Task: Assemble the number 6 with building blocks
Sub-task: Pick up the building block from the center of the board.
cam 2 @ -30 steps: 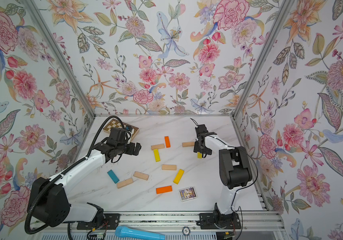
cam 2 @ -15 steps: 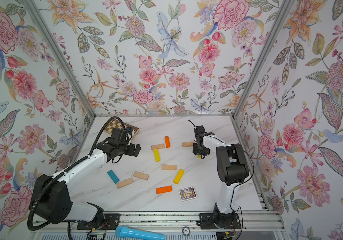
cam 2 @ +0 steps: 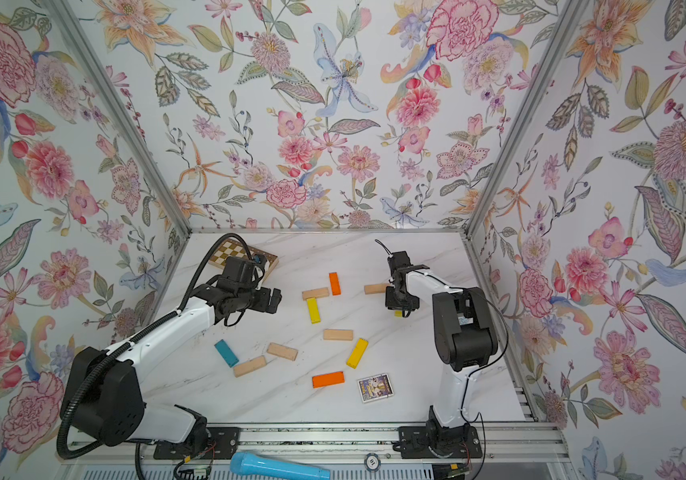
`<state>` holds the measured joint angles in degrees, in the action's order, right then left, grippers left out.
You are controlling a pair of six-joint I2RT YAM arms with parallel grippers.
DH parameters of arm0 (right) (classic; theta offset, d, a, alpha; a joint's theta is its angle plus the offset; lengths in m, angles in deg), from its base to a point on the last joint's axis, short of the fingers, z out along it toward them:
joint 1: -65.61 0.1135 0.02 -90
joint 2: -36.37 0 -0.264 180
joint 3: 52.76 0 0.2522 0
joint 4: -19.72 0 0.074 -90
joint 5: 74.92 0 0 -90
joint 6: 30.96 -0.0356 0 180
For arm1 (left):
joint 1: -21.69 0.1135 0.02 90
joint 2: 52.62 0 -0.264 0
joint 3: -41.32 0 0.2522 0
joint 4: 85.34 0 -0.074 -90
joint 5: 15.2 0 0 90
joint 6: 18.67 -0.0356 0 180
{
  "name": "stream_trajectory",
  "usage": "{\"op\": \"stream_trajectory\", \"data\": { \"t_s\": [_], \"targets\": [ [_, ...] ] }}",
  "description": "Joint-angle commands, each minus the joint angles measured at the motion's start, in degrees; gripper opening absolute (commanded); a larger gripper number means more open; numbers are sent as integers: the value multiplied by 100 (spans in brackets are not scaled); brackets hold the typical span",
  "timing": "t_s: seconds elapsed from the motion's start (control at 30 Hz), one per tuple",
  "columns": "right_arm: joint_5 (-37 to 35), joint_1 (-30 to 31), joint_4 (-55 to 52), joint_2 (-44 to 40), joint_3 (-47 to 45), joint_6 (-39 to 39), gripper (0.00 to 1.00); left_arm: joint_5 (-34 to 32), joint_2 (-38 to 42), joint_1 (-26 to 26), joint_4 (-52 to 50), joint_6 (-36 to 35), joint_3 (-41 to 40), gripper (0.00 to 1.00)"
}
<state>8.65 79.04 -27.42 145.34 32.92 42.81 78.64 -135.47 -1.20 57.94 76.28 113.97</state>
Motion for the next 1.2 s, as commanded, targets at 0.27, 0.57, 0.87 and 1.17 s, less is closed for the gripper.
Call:
{"op": "stream_trajectory", "data": {
  "t_s": [0.27, 0.57, 0.87, 1.17],
  "targets": [
    [118, 54, -62, -38, 20, 112, 29, -91, -30, -40, -89, -91, 105, 99],
    [50, 498, -339, -790, 172, 199, 25, -50, -20, -44, -44, -64, 87, 99],
    [167, 1287, -405, -1001, 588, -12, 25, 59, -85, -40, -16, 10, 122, 99],
    [290, 1720, -482, -153, 1242, 23, 25, -241, 38, -42, 59, 100, 62, 99]
  ]
}}
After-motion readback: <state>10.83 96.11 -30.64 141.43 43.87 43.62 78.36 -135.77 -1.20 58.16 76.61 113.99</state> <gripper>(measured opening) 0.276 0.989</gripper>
